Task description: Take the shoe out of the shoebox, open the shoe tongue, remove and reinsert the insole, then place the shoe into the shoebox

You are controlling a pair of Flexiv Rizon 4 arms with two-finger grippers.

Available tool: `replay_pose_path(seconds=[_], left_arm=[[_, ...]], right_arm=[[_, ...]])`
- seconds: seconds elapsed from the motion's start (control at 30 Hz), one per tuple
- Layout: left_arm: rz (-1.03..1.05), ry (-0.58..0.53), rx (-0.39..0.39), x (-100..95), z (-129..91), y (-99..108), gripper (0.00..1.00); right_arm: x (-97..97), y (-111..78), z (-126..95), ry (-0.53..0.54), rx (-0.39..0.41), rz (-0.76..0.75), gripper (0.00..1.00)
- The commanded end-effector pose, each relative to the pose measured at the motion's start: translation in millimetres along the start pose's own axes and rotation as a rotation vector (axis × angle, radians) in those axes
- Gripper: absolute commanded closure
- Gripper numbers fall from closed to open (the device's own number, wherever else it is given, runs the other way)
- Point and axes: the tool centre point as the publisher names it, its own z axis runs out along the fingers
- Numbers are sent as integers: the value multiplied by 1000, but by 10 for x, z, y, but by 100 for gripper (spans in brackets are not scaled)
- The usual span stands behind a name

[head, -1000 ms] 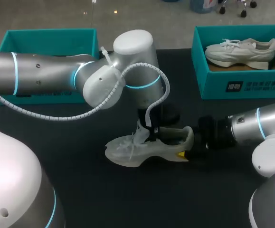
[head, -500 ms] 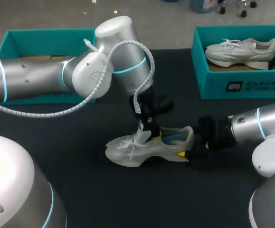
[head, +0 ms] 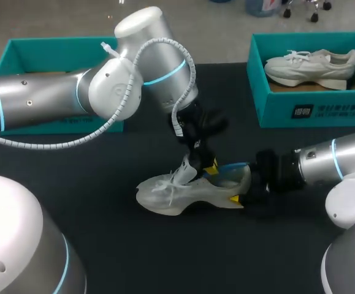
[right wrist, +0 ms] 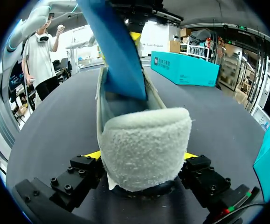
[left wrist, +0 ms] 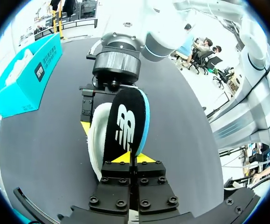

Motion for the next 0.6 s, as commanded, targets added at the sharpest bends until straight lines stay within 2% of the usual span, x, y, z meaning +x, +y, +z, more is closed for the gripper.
replay_pose_path(seconds=[0.03,0.1,0.13,0.17,0.23,0.3,0.6], left_arm=[[21,-9,26,73,-71,13,100],[36,-13,34,76,-68,-8,100],[37,-15,32,73,-58,-22,85],[39,-22,27,67,-45,-35,75],[45,-35,17,62,-19,-56,62],[47,-54,5,60,0,-68,55],[22,-186,-62,108,62,-62,53]], right_arm=[[1,2,9,-1,5,0,100],[1,2,9,-1,5,0,100],[1,2,9,-1,5,0,100],[1,2,9,-1,5,0,100],[1,2,9,-1,5,0,100],[1,2,9,-1,5,0,100],[1,2,9,-1,5,0,100]])
